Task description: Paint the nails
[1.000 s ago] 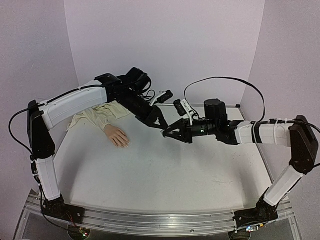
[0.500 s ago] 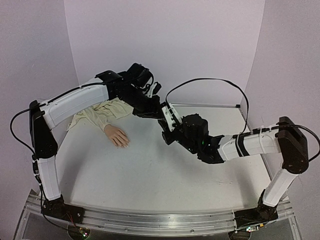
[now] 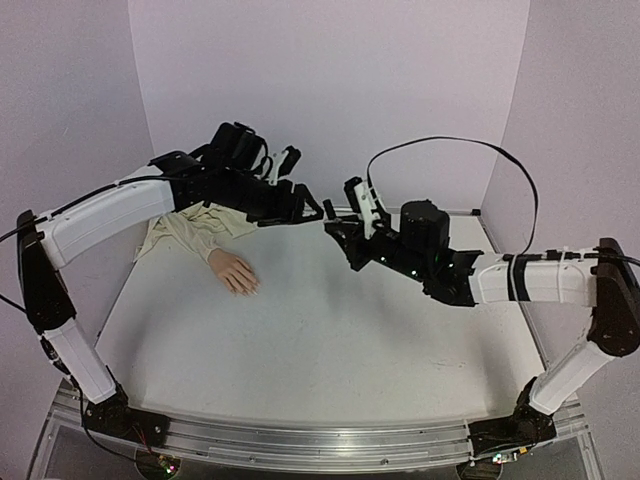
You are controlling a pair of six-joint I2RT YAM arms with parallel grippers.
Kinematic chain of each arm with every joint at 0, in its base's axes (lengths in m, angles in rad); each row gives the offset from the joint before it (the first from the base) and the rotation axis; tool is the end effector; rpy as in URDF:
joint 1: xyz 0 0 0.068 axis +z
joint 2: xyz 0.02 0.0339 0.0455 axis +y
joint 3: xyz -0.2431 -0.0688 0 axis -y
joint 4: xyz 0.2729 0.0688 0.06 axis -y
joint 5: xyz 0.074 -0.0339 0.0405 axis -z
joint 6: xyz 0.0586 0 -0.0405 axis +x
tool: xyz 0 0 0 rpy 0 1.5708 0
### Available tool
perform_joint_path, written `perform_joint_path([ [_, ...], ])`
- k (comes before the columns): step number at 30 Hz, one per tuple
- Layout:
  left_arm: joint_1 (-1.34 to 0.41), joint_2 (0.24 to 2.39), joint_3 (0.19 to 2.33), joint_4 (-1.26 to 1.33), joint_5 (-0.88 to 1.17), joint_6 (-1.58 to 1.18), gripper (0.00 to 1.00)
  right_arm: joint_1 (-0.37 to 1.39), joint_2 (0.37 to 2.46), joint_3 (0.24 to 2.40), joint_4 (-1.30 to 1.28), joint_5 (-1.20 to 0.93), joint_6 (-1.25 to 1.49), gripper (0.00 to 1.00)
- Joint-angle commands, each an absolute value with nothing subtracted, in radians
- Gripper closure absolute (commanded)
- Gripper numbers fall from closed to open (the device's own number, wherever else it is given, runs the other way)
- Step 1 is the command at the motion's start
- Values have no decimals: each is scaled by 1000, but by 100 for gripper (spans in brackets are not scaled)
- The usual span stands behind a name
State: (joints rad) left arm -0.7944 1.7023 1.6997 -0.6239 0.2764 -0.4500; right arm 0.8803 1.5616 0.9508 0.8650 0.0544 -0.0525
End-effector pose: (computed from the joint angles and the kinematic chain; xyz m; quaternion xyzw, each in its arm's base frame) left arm 0.2903 -0.3184 0.3374 0.2129 0.8583 -0.3622 0.2945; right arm 0.2598 0.3094 0.2825 -0.2558 0.5559 0.3028 0.7307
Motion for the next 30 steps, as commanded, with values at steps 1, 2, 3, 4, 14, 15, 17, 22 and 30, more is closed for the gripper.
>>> perform_joint_path([
  [1,-700,1556,1541,-293,488,-482,18,775,1465,986,831,-258,126,100],
  [2,-681,1542,1509,-240,535,-500,14,742,1462,992,819,-346,163,100],
  [3,-671,1533,1494,-203,579,-498,13,712,1463,996,817,-440,197,100],
  [4,-672,1534,1497,-189,625,-479,11,687,1465,1004,818,-535,229,100],
  [14,-722,1618,1584,-136,876,-427,9,648,1577,1141,897,-1064,430,100],
  [15,-733,1626,1591,-134,889,-419,12,647,1583,1146,907,-1073,440,100],
  [17,-748,1634,1601,-131,906,-409,19,647,1593,1151,917,-1080,451,100],
  [22,-756,1631,1598,-128,877,-402,40,647,1613,1156,946,-1100,474,100],
  [30,-759,1630,1580,-129,818,-396,65,648,1617,1143,956,-1077,461,100],
])
